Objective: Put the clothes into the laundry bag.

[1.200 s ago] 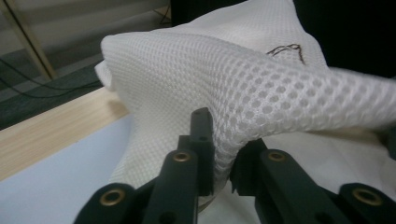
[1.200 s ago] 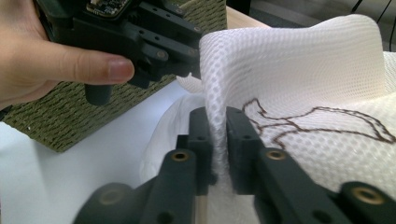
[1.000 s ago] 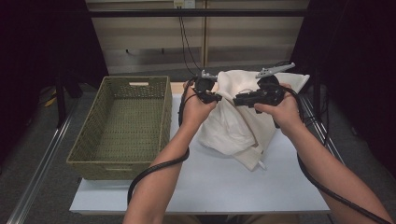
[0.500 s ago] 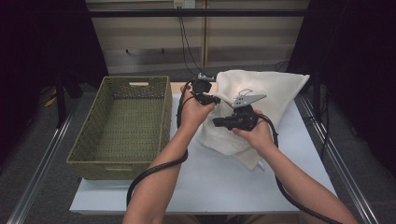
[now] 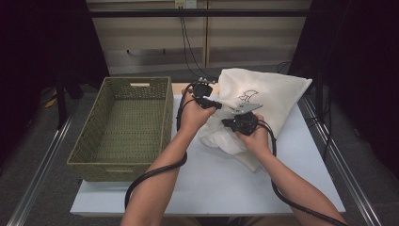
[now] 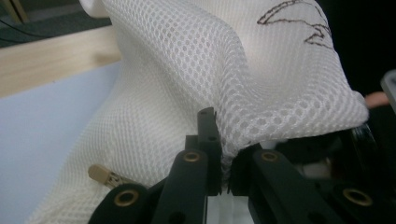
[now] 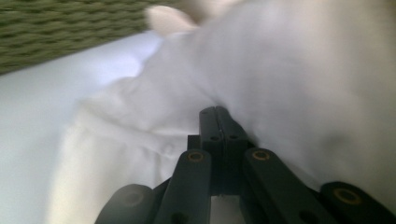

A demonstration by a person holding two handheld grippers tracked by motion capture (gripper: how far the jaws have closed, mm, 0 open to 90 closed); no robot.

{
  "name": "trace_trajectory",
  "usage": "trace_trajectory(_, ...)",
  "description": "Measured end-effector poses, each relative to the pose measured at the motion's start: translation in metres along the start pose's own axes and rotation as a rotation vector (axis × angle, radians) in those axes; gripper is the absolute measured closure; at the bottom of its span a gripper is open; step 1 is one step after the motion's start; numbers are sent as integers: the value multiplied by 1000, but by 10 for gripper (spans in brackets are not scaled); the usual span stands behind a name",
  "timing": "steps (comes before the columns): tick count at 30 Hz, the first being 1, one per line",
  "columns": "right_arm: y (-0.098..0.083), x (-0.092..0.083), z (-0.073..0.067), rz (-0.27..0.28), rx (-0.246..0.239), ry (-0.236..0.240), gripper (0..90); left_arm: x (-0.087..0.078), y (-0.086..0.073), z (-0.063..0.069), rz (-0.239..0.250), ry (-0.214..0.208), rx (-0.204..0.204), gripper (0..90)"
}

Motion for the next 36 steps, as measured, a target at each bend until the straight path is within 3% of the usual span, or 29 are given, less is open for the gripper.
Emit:
trace_trajectory(5, -8, -11, 15, 27, 31, -86, 900, 2, -6, 3, -32, -33, -2, 875)
trace_trajectory(7, -8, -14, 18, 20, -6, -130, 900, 2, -8, 7, -45, -40, -7, 876)
trace_trajectory(10, -10, -18, 25, 29, 1, -177, 900, 1, -9, 13, -66, -72, 1, 878)
trace_trajectory(15, -15, -32, 35, 56, 4, -244, 900, 2, -9, 23, -74, -138, -22, 879)
trace_trajectory(19, -21, -47, 47, 85, 62, -283, 900, 7, -8, 36, -84, -183, -26, 878)
trace_trajectory(21, -24, -50, 52, 105, 99, -275, 900, 11, -8, 44, -100, -176, -9, 878)
trace_trajectory(24, -27, -51, 55, 115, 125, -263, 900, 15, -7, 48, -84, -163, -7, 877)
trace_trajectory(25, -29, -52, 54, 124, 139, -238, 900, 17, -7, 48, -73, -158, -10, 876)
trace_trajectory(33, -29, -66, 33, 129, 192, -152, 900, 29, -9, 44, -66, -147, -16, 868)
trace_trajectory(36, -26, -73, 26, 136, 208, -135, 818, 33, -10, 43, -62, -137, -29, 867)
Point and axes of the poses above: each handheld gripper's, and its own axes: x roughly forward along the jaws, y roughly out of its top, z roughly to its right, the point moved 1 cm from there along x, roughly forward along the jaws, and after that the axes turned 11 degrees about y, right-handed, at the moved point
